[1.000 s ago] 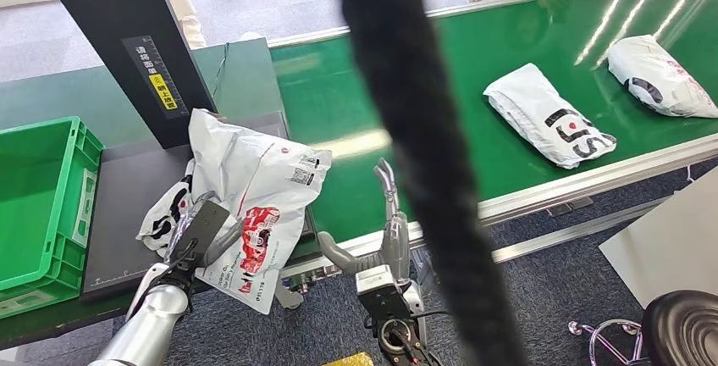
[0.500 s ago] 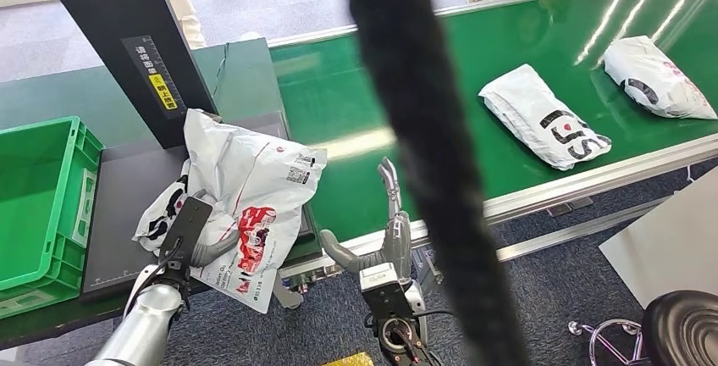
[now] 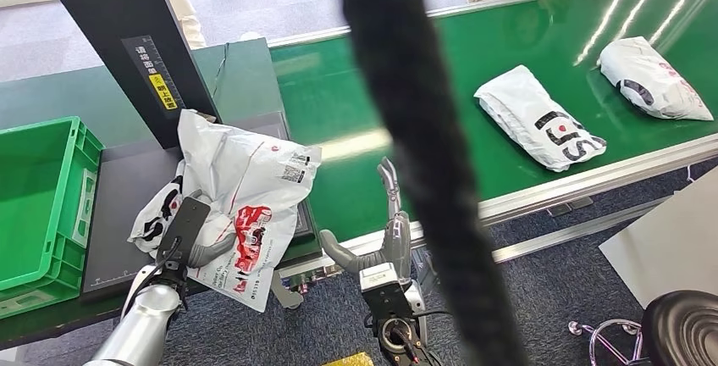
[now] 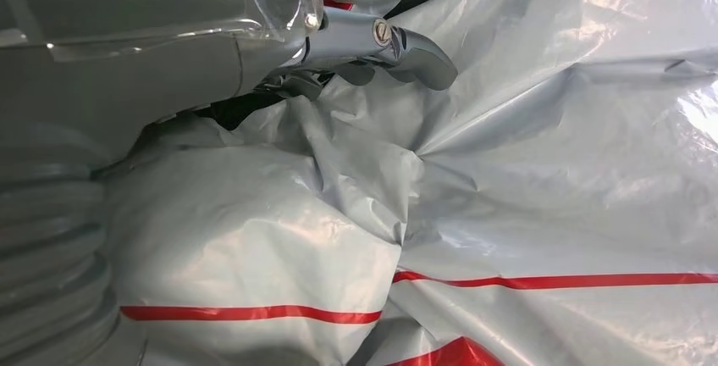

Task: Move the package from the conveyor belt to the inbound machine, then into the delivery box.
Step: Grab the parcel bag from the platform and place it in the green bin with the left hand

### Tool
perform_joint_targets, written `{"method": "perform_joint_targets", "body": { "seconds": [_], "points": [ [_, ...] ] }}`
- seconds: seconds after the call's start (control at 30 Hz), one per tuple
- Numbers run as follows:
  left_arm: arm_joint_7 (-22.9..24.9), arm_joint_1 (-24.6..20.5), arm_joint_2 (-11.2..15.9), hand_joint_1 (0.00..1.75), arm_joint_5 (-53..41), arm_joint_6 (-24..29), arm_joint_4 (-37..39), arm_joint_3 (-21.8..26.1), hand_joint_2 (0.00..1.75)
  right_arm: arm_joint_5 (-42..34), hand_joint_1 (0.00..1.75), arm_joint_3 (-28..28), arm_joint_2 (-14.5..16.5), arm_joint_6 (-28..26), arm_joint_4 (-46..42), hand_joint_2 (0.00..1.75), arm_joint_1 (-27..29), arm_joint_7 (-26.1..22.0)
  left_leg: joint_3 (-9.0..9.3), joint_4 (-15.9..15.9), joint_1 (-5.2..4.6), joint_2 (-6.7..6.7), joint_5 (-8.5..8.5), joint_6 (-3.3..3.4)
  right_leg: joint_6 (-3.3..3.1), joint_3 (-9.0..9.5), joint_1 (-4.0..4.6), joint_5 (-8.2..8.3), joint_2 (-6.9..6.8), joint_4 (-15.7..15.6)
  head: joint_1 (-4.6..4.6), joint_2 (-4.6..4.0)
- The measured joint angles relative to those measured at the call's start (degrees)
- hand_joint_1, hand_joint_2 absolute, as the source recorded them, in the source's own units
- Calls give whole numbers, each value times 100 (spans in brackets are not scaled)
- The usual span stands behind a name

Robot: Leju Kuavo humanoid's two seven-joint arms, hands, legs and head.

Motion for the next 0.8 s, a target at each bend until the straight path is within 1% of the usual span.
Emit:
{"method": "perform_joint_targets", "body": {
  "seconds": [0.03,0.07,0.1,0.43,0.8],
  "points": [
    [0,0,1,149,-5,6,0,7,175,-9,0,2,-1,-11,0,175,0,0,0,0,0,0,0,0,0,0,0,0,0,0,0,0],
    [0,-1,1,171,-11,16,0,16,175,-19,0,4,-2,-26,0,175,0,0,0,0,0,0,0,0,0,0,0,0,0,0,0,0],
    [0,-3,3,175,-18,28,0,29,175,-30,0,6,-3,-41,-1,175,0,0,0,0,0,0,0,0,0,0,0,0,0,0,0,0],
    [-44,-47,56,175,-38,51,-4,174,175,-228,0,10,-21,-56,-35,175,-21,0,1,0,0,0,0,0,0,4,-1,0,-1,0,0,0],
    [-109,-28,102,175,-38,49,-2,335,175,-404,0,87,-110,-116,-62,175,-100,0,1,0,0,0,0,0,0,3,0,0,-1,0,0,0]
  ]
}}
